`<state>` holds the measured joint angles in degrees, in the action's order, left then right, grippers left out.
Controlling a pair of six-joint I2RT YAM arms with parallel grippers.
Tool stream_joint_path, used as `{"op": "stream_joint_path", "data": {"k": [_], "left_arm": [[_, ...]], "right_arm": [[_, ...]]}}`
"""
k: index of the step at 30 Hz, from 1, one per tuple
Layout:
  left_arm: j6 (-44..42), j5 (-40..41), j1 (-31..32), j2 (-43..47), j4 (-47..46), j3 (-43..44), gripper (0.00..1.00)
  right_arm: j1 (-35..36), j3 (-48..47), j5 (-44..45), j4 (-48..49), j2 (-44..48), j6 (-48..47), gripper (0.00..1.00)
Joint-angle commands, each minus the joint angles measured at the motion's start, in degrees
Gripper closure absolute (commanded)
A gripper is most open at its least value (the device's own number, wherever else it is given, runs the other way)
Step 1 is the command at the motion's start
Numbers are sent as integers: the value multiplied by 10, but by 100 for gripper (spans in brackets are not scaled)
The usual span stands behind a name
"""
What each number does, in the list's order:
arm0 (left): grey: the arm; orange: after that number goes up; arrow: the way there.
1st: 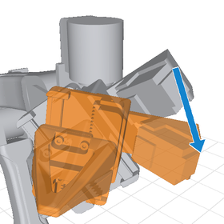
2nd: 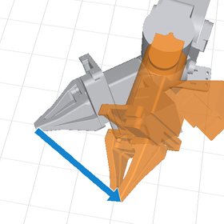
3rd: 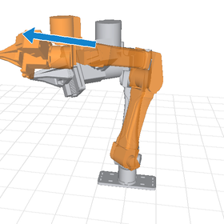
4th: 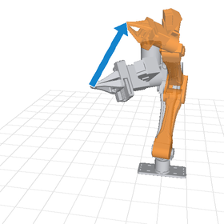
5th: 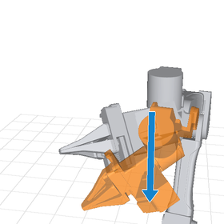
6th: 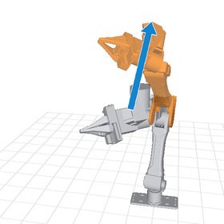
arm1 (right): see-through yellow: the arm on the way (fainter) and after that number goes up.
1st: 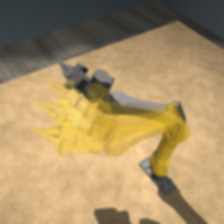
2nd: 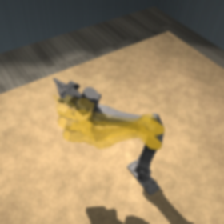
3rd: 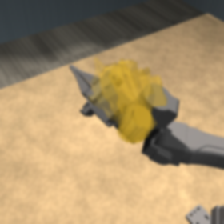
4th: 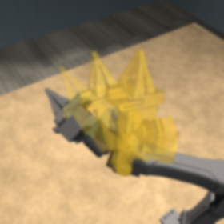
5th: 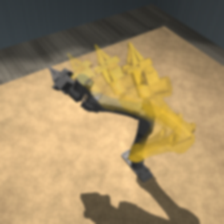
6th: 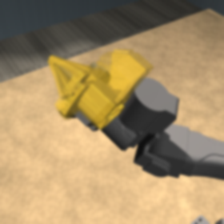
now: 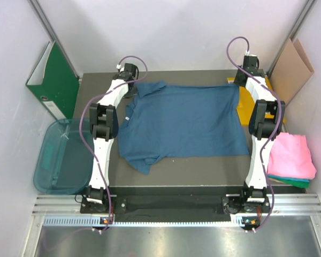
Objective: Fold and stack the t-shirts
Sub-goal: Flatten out the tshirt
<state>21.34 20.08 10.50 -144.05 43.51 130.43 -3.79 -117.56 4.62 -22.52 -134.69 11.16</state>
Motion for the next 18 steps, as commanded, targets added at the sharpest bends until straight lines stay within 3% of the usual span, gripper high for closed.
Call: {"op": "stream_joint_path", "data": {"k": [1,6,10,18], "left_arm": [[-2,31,-9,0,-9,37,100],[-25,9,-12,7,-32,43,100],[-22,-69,-10,63,-68,-12,100],[-8,-86,-3,120,-47,-79,100]], "right_arm": [[-13,-33,3,13,-1,4,100],[-12,-34,-6,14,-1,4,100],[-12,-34,-7,9,0,6,100],[-11,-29,-15,1,-2,16,100]]}}
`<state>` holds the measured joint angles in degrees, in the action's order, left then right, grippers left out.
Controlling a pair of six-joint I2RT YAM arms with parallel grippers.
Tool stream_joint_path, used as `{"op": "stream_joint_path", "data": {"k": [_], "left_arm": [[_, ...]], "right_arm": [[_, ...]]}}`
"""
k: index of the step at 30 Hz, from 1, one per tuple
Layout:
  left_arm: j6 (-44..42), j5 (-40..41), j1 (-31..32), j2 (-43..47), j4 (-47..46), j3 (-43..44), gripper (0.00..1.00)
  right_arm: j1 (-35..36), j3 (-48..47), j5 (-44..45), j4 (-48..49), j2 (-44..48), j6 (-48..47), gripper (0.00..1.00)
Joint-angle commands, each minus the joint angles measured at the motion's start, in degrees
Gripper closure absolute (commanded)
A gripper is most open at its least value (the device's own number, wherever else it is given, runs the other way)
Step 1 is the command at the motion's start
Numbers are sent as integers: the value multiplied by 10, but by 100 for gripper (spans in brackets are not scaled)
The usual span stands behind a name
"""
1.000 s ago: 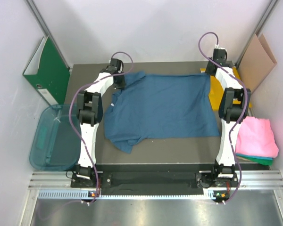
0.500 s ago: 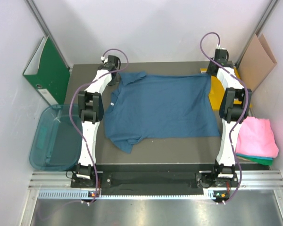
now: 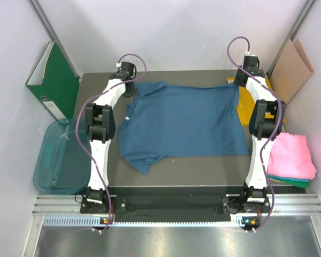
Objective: Fold and stack the t-shirts
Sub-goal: Flatten out the tshirt
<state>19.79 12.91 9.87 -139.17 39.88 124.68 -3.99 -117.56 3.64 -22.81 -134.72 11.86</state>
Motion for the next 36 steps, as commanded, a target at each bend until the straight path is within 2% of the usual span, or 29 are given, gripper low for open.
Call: {"op": "stream_joint_path", "data": {"k": [1,23,36], "left_arm": [[9,-13,7,84,-11,-28,100],[8,-28,20,108,66,-106,100],[27,58,14,-10,116,-37,100]], "right_arm": [[-8,-29,-6,5,-2,10,100],[-8,-33,-4,1,-19,18,100],[-8,-37,-2,-4,-20,19,100]]}}
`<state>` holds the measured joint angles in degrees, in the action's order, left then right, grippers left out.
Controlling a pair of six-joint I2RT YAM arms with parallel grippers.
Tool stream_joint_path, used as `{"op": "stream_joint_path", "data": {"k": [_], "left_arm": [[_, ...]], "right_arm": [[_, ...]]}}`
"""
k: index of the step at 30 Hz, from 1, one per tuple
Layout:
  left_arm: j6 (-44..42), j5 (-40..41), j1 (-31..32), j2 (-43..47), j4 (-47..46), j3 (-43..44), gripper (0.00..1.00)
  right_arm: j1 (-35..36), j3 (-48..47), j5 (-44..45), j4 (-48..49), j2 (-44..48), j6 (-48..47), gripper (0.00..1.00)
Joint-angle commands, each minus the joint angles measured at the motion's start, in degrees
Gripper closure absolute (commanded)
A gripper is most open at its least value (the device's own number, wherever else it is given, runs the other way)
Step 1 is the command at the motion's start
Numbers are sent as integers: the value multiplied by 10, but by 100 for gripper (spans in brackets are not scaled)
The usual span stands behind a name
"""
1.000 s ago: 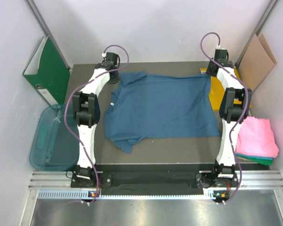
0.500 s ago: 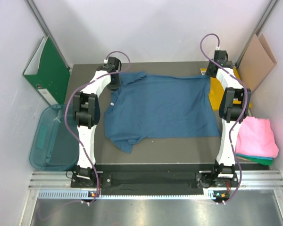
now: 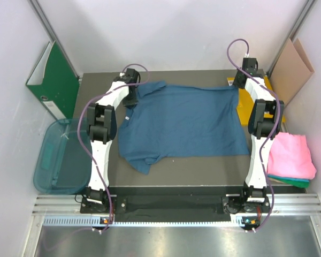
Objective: Fold and stack the t-shirts
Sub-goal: Flatten out the tshirt
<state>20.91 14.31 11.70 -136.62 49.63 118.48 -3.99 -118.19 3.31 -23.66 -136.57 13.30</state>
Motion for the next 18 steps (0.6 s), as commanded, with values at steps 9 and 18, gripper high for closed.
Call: {"op": "stream_joint_path", "data": {"k": [9,18], "left_arm": [[48,107,-56,-86,55,82,100],[11,11,-80,-39,-14,50,100]], "right_arm": [[-8,-35,5,-8,0,-4,100],[-8,-39,-1,-6,-10,-4,100]]}}
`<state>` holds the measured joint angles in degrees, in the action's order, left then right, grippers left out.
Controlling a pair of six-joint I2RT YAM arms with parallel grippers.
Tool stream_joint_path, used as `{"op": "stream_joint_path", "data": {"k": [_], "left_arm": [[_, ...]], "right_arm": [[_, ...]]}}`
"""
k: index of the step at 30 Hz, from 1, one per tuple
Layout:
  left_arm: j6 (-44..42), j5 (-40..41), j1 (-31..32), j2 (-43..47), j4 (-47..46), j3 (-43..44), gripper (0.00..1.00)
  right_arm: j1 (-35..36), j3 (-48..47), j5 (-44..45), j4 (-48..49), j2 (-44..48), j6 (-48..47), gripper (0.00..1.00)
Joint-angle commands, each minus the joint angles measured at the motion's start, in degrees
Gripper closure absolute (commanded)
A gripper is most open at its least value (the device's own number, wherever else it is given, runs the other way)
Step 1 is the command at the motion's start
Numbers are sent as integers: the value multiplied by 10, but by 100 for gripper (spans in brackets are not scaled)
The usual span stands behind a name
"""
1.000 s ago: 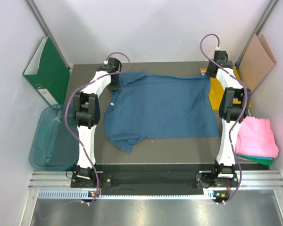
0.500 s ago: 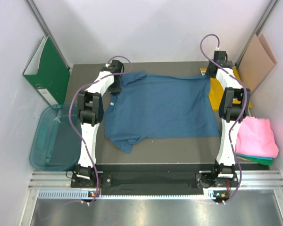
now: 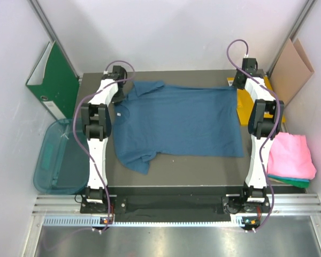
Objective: Fold and stack the t-shirts
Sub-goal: Flatten out the tshirt, then grap the side of the flattened tshirt furthest away from the robot with both arms
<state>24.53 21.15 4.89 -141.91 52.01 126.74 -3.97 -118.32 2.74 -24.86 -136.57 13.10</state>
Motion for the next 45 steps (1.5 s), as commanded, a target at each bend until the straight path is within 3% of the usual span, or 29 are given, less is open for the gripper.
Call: {"op": "stream_joint_path", "data": {"k": [1,4,8,9,12,16,17,19,27,45], "left_arm": [[-28,-99,-11,43,-72,-46,100],[-18,-149,-7,113,-129,-103,100],[16,-275,-3,164,-231,-155,97],[23,-294,-3,164,-240,-151,79],[43,-332,0,147,-245,-120,47],[77,-373,-1,102,-266,-88,24],[83,-378,-1,95,-273,-77,22],[108,-399,-2,70,-297,-67,19],[148,-416,-3,1,-307,1,30],[111,-335,-5,28,-285,-61,31]], "right_arm": [[-8,-38,4,7,-10,-2,100],[-8,-38,2,7,-9,0,100],[-8,-38,2,7,-10,-1,100],[-8,-38,2,7,-11,-2,100],[-8,-38,0,6,-12,-1,100],[-8,-37,-1,8,-14,-1,100],[-8,-37,-2,7,-17,-3,100],[-8,-37,-3,8,-18,-3,100],[-8,-36,-6,7,-18,-5,100],[-7,-34,-13,10,-27,6,100]]}}
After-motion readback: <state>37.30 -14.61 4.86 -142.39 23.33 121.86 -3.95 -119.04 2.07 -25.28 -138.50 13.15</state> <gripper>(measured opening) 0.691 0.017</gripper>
